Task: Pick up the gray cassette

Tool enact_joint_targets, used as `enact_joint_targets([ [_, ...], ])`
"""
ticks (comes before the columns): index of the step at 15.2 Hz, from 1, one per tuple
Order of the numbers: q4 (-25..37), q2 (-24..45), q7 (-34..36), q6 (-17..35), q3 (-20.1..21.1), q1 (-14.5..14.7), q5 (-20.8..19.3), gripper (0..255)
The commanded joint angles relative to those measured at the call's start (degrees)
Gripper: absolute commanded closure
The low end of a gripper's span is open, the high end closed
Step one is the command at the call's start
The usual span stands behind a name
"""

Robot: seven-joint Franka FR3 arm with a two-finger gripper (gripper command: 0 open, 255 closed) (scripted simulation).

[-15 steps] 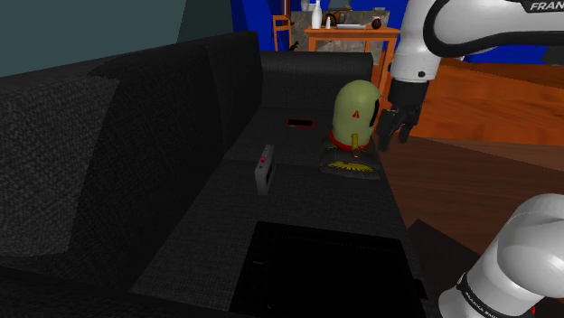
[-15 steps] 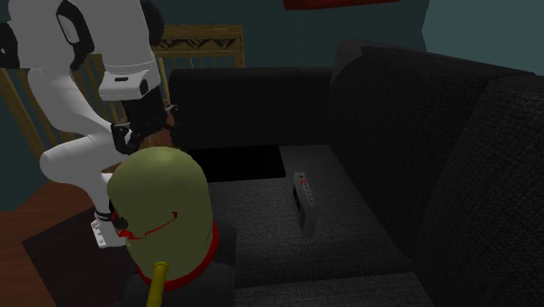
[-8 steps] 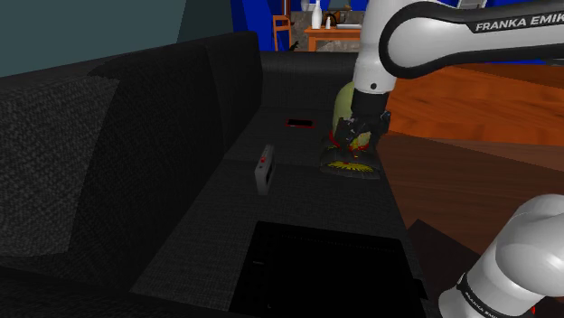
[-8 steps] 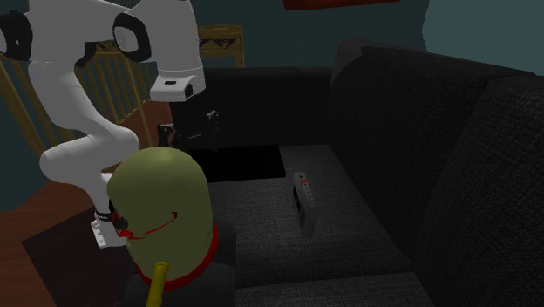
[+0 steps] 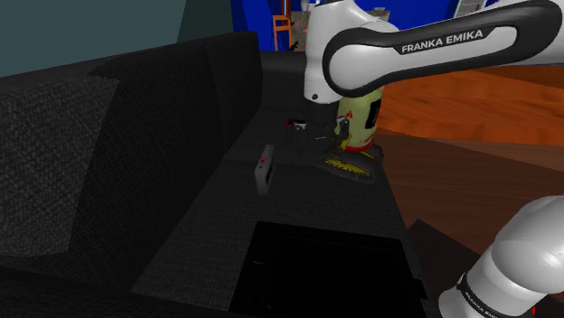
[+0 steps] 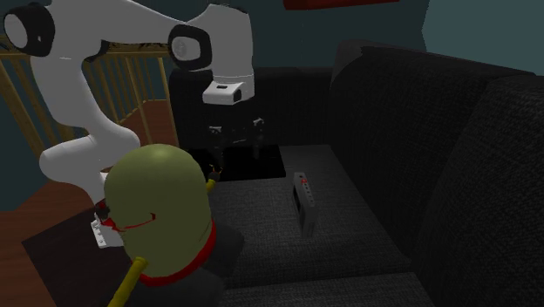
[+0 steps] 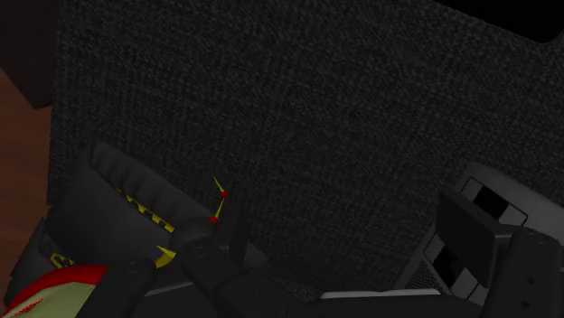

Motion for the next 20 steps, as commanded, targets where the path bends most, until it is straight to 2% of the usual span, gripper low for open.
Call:
enact_joint_targets([
  [1, 4.2, 5.2, 6.4, 1.0, 2.7, -1.1, -2.9, 0],
  [4, 10.7, 13.2, 15.9, 1.2, 6.0, -1.9, -8.6, 0],
  [7, 18.5, 21.8, 25.2, -0.1, 7.9, -1.1, -15.3, 0],
  [12, 34.4, 36.7, 38.0, -5.5, 7.0, 4.3, -26.1, 0],
  [13, 35.8, 37.8, 38.7, -6.0, 6.7, 5.0, -26.7, 0],
  [20, 30.7, 38.3, 40.1, -0.7, 6.2, 4.6, -27.4, 0],
])
